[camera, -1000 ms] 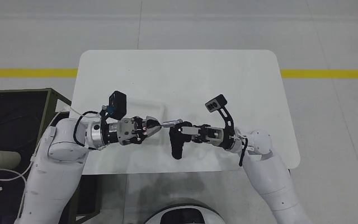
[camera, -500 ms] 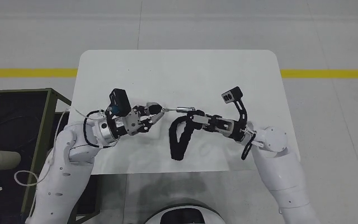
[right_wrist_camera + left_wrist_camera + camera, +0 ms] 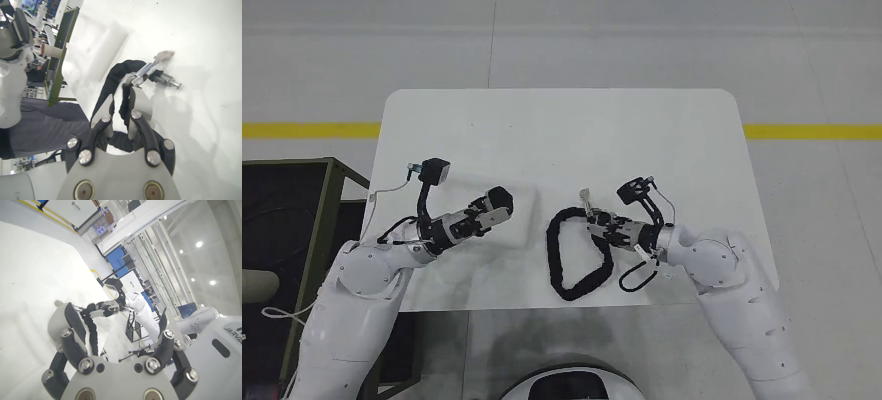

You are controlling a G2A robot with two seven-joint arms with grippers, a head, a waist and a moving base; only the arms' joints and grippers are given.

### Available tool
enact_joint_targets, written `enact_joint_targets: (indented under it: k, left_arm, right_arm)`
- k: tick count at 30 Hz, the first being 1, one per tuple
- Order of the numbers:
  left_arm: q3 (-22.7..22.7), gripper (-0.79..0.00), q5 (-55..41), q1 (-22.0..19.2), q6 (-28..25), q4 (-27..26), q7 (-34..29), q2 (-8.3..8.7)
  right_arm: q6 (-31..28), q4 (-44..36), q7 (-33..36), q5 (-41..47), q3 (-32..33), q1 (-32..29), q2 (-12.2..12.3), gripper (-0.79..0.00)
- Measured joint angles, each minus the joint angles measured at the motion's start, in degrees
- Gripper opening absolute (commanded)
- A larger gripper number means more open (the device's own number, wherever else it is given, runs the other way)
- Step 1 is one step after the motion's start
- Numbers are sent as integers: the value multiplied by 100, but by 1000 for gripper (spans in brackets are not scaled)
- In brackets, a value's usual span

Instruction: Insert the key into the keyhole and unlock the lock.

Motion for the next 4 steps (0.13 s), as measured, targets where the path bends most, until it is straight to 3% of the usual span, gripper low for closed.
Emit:
enact_joint_targets:
  k: [4]
  left_arm:
    - [-2,0,9,-2,3,-3,7,0]
  right_arm:
    - [-6,-382,-348,-1002,23,-33,47,0]
